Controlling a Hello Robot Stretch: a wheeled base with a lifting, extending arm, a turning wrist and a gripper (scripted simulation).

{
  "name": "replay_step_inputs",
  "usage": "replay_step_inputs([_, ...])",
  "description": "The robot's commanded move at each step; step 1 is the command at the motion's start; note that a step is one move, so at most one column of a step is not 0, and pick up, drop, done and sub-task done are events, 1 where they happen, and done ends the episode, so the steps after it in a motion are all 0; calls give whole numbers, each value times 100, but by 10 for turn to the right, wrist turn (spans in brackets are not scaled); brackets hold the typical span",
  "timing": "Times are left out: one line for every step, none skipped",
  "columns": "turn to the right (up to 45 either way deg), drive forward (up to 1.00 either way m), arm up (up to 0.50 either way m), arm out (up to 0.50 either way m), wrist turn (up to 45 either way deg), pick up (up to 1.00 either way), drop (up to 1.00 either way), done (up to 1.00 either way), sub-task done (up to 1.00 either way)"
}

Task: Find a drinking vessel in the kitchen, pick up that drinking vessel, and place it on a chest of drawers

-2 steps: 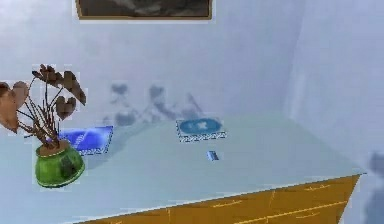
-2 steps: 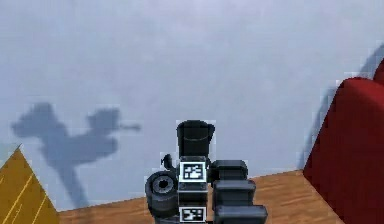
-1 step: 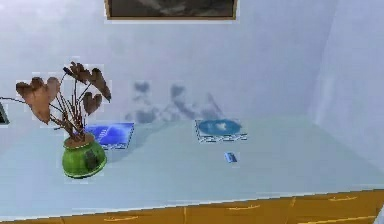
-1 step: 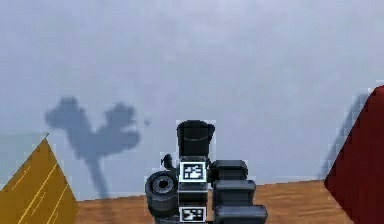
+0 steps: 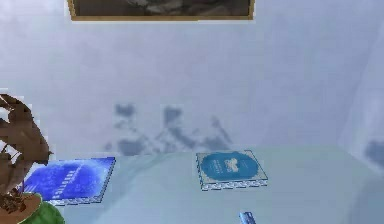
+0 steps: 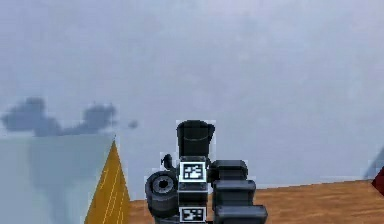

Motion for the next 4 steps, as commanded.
replay_step_inputs([90,0,0,0,0,0,0,0,0])
replay_step_inputs([30,0,0,0,0,0,0,0,0])
replay_step_inputs([-210,0,0,0,0,0,0,0,0])
replay_step_inputs([180,0,0,0,0,0,0,0,0])
